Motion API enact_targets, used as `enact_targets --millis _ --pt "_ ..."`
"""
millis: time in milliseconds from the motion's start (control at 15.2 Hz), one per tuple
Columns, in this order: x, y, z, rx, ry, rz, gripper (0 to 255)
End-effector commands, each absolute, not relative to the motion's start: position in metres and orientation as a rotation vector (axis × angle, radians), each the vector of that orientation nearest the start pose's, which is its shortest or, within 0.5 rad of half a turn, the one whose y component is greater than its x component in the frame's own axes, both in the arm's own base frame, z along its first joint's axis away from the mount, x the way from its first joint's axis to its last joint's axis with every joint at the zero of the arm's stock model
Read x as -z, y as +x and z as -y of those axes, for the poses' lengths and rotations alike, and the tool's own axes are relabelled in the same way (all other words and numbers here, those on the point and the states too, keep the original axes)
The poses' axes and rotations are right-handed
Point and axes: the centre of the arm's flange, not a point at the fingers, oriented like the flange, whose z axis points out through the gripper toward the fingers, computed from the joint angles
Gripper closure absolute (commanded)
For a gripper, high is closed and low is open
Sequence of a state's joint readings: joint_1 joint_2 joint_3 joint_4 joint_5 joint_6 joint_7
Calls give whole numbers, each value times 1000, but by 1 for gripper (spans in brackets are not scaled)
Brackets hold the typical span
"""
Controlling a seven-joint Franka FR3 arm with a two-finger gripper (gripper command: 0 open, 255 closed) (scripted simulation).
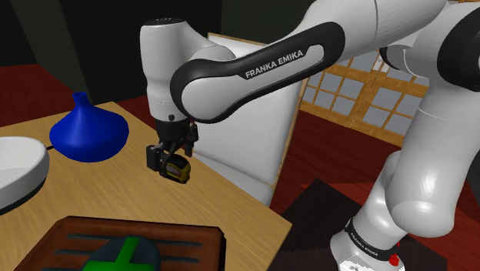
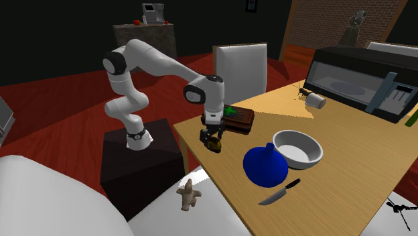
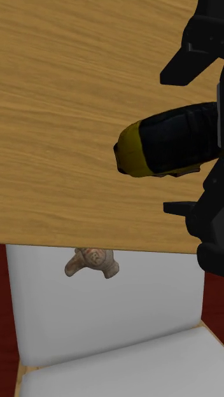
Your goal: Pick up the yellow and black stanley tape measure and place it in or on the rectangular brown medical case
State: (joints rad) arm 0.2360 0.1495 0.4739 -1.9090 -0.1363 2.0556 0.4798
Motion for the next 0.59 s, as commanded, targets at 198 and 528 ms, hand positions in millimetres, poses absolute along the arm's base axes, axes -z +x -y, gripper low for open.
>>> enact_targets --millis 198,528 --pt "-424 461 -373 68 -3143 456 0" --pt "-424 461 -373 68 -3143 456 255"
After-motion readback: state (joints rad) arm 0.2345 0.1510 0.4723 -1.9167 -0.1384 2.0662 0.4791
